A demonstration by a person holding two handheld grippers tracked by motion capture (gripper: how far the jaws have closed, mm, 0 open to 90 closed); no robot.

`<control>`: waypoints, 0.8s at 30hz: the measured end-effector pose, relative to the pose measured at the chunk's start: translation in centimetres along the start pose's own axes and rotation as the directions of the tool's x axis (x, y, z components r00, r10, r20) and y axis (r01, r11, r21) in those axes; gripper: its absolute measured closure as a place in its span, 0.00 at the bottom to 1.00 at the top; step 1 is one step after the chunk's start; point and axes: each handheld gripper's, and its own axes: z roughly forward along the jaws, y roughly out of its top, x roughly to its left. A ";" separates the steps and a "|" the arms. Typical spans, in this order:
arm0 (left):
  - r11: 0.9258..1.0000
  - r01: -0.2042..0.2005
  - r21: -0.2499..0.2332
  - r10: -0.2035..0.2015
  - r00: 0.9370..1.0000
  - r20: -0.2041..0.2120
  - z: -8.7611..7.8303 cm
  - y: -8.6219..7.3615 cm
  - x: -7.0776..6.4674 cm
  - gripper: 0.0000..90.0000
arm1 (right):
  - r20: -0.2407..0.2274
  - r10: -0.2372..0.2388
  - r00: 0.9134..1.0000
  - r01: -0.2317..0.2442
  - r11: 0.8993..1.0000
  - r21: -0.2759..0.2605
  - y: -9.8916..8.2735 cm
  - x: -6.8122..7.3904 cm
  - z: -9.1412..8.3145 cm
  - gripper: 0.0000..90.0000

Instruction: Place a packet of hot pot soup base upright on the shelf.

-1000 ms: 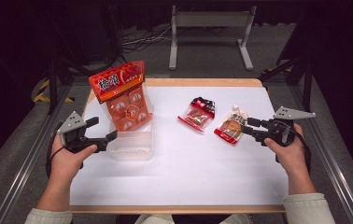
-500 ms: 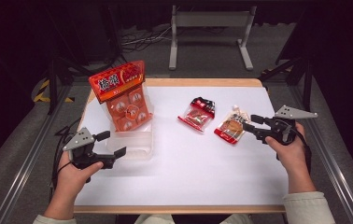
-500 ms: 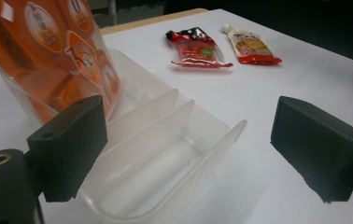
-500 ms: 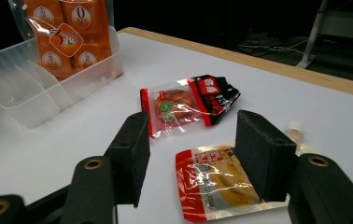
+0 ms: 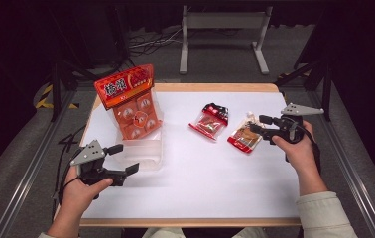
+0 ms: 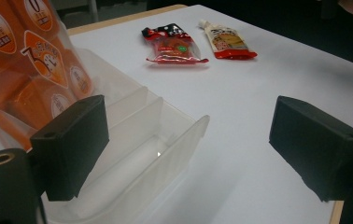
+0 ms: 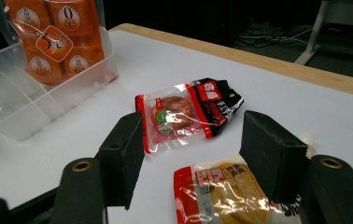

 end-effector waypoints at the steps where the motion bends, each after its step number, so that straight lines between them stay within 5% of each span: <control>1: 1.000 0.000 0.000 0.000 1.000 0.000 0.0 0.0 0.0 0.14 | 0.000 0.000 1.000 0.000 1.000 0.000 0.0 0.0 0.0 0.45; 3: 0.999 -0.032 0.010 0.033 0.998 -0.060 -0.1 -0.4 0.0 0.14 | 0.000 -0.003 1.000 0.003 1.000 0.005 0.8 -0.1 1.1 0.44; 6: 1.000 -0.003 0.003 0.003 0.999 -0.038 -0.1 -0.8 0.1 0.14 | 0.004 -0.015 1.000 0.015 1.000 -0.014 1.0 0.0 1.8 0.43; 12: 1.000 -0.014 0.018 0.014 0.999 -0.036 -0.4 -1.2 -0.3 0.15 | 0.010 -0.033 0.999 0.033 0.999 0.020 1.9 0.2 4.2 0.43; 17: 0.996 -0.025 0.084 0.027 0.999 -0.020 -0.5 -1.6 -0.4 0.14 | 0.012 -0.024 1.000 0.023 0.999 0.040 2.4 0.0 5.9 0.41; 24: 0.995 -0.017 0.094 0.018 1.000 -0.010 -0.4 -2.1 -0.6 0.15 | 0.014 0.000 1.000 0.000 0.999 0.053 2.4 -0.3 8.0 0.39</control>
